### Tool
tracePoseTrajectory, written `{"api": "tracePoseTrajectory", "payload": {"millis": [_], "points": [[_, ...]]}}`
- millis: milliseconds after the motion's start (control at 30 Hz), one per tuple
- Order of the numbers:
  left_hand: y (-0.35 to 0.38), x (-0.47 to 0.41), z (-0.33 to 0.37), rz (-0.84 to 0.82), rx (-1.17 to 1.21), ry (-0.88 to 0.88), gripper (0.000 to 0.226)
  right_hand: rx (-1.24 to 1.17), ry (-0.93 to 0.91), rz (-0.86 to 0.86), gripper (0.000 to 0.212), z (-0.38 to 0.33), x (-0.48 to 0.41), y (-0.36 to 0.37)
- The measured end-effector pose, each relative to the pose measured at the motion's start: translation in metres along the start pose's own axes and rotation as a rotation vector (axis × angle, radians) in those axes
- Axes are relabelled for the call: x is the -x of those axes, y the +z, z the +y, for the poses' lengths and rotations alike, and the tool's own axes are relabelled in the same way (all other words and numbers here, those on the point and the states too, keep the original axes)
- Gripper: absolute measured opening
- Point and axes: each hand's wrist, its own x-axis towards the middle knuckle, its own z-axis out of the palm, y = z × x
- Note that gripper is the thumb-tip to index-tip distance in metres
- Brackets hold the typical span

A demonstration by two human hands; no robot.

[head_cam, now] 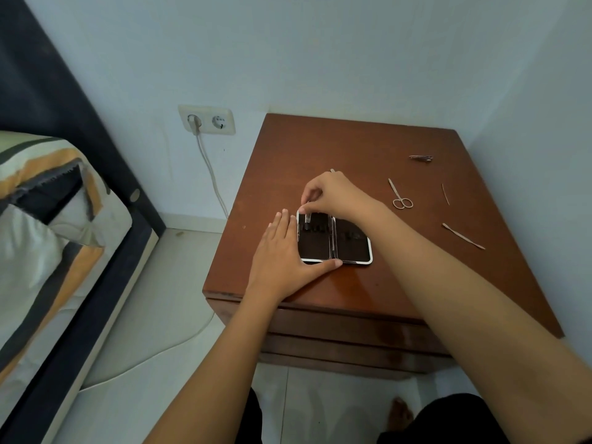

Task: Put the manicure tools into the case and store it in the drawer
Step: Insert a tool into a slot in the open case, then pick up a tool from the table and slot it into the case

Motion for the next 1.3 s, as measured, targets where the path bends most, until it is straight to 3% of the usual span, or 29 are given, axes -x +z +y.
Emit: {"api": "tracePoseTrajectory", "payload": {"millis": [333, 567, 767, 867, 1067, 1300], "points": [[-0.003, 0.001, 0.002, -0.006, 0.018, -0.008, 0.119, -0.061, 0.033, 0.111, 0.018, 0.003, 0.018, 0.019], [-0.003, 0.0, 0.001, 0.007, 0.007, -0.002, 0.117, 0.074, -0.14, 0.088, 0.024, 0.021, 0.037, 0.01], [0.002, -0.006, -0.003, -0.029, -0.079, -0.002, 0.124, 0.02, 0.194, 0.389, 0.04, 0.102, 0.015, -0.038], [0.003, -0.008, -0.001, -0.037, -0.087, -0.006, 0.126, 0.031, 0.328, 0.462, 0.047, 0.148, 0.004, -0.06], [0.003, -0.008, 0.0, -0.015, -0.094, -0.018, 0.126, 0.069, 0.394, 0.438, 0.046, 0.208, -0.013, -0.078], [0.002, -0.008, 0.002, -0.005, -0.083, -0.019, 0.126, 0.095, 0.324, 0.573, 0.019, 0.199, -0.02, -0.072]]}}
